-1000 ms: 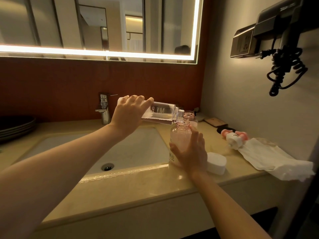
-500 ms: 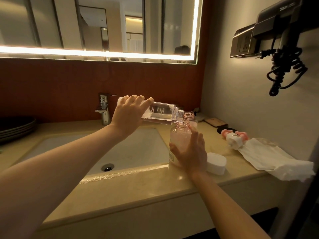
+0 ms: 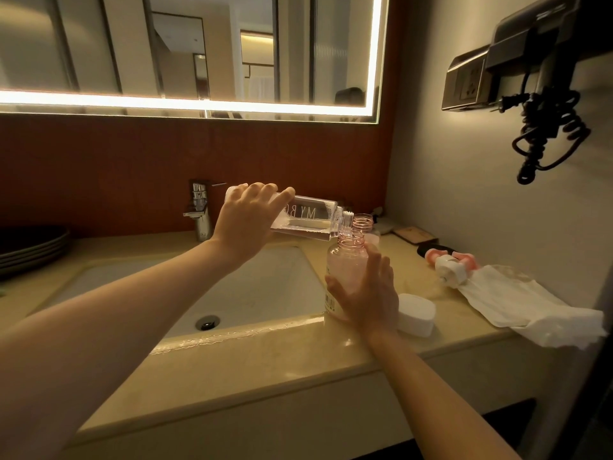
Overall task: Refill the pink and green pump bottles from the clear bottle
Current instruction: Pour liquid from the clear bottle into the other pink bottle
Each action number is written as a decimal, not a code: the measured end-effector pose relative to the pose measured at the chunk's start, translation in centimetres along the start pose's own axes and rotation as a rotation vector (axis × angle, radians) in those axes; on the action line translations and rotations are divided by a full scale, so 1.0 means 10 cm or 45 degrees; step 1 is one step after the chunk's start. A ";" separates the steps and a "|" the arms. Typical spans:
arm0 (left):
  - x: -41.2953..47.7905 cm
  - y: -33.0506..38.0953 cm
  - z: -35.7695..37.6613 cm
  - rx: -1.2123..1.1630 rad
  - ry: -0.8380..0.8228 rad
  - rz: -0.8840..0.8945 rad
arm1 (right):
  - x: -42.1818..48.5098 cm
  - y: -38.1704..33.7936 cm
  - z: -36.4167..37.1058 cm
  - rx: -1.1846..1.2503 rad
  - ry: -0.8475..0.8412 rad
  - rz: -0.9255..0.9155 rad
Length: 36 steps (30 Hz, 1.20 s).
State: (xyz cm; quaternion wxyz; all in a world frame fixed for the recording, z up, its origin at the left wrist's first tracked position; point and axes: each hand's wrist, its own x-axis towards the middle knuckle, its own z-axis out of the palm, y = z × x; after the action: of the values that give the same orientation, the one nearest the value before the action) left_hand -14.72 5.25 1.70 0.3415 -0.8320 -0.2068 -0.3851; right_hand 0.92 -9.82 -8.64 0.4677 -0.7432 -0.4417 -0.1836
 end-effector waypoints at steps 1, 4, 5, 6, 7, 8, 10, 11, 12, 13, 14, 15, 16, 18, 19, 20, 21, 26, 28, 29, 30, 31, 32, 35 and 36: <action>0.00 0.00 0.00 -0.003 -0.005 -0.002 | 0.00 0.00 0.00 -0.002 -0.003 0.004; 0.01 -0.01 -0.01 0.004 -0.012 -0.001 | 0.01 -0.01 0.00 0.002 -0.008 0.009; 0.02 -0.01 -0.01 0.009 -0.012 0.003 | 0.01 -0.01 0.00 0.003 -0.006 0.008; 0.02 -0.01 -0.01 0.012 -0.011 0.006 | 0.01 -0.01 0.00 0.002 -0.007 0.008; 0.02 -0.01 -0.02 0.014 -0.009 0.009 | 0.01 -0.01 0.00 0.000 -0.010 0.007; 0.02 -0.01 -0.02 0.015 -0.005 0.012 | 0.01 -0.01 0.00 0.001 -0.010 0.004; 0.02 -0.01 -0.03 0.013 0.011 0.019 | 0.00 -0.01 0.00 0.008 -0.005 -0.004; 0.03 -0.01 -0.03 0.012 0.017 0.021 | 0.00 -0.01 0.00 0.010 -0.002 -0.006; 0.03 -0.01 -0.03 0.012 0.017 0.023 | 0.00 0.00 -0.01 0.012 -0.002 -0.008; 0.03 -0.01 -0.03 0.015 0.013 0.023 | 0.00 0.00 -0.01 0.014 -0.002 -0.008; 0.03 -0.01 -0.03 0.019 0.008 0.022 | 0.00 0.00 -0.01 0.015 -0.003 -0.006; 0.03 -0.01 -0.03 0.021 0.005 0.020 | 0.00 0.00 -0.01 0.015 -0.004 -0.005; 0.03 -0.01 -0.03 0.021 0.004 0.019 | 0.00 0.00 -0.01 0.013 -0.002 -0.006; 0.04 -0.01 -0.03 0.022 0.004 0.022 | 0.00 0.00 0.00 0.008 0.006 -0.010; 0.04 -0.01 -0.04 0.023 0.005 0.024 | 0.00 0.00 0.00 0.004 0.009 -0.011; 0.04 -0.01 -0.05 0.023 0.007 0.025 | 0.00 0.00 0.00 0.002 0.008 -0.010; 0.04 -0.01 -0.05 0.022 0.009 0.027 | 0.00 0.00 0.00 0.004 0.008 -0.011; 0.05 0.00 -0.09 0.039 0.009 0.029 | -0.01 0.00 0.00 0.013 0.011 -0.018; 0.06 0.00 -0.09 0.041 0.006 0.033 | -0.01 0.00 0.00 0.020 0.010 -0.016; 0.05 0.00 -0.09 0.040 0.004 0.034 | -0.01 0.00 -0.01 0.022 0.011 -0.017; 0.06 0.00 -0.09 0.042 0.003 0.036 | -0.01 0.00 -0.01 0.023 0.014 -0.019; 0.06 0.00 -0.09 0.047 -0.002 0.039 | -0.01 0.00 -0.01 0.024 0.018 -0.023; 0.06 -0.01 -0.09 0.055 -0.005 0.042 | -0.01 0.00 -0.01 0.023 0.020 -0.027; 0.08 -0.01 -0.09 0.060 -0.017 0.051 | -0.01 0.00 0.00 0.020 0.010 -0.030; 0.08 -0.02 -0.09 0.065 -0.019 0.053 | -0.01 0.00 0.00 0.019 0.010 -0.034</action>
State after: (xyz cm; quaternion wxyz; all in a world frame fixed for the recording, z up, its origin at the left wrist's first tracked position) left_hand -14.74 4.79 2.82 0.3689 -0.8300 -0.2018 -0.3664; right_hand 0.88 -9.87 -8.69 0.4724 -0.7332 -0.4511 -0.1894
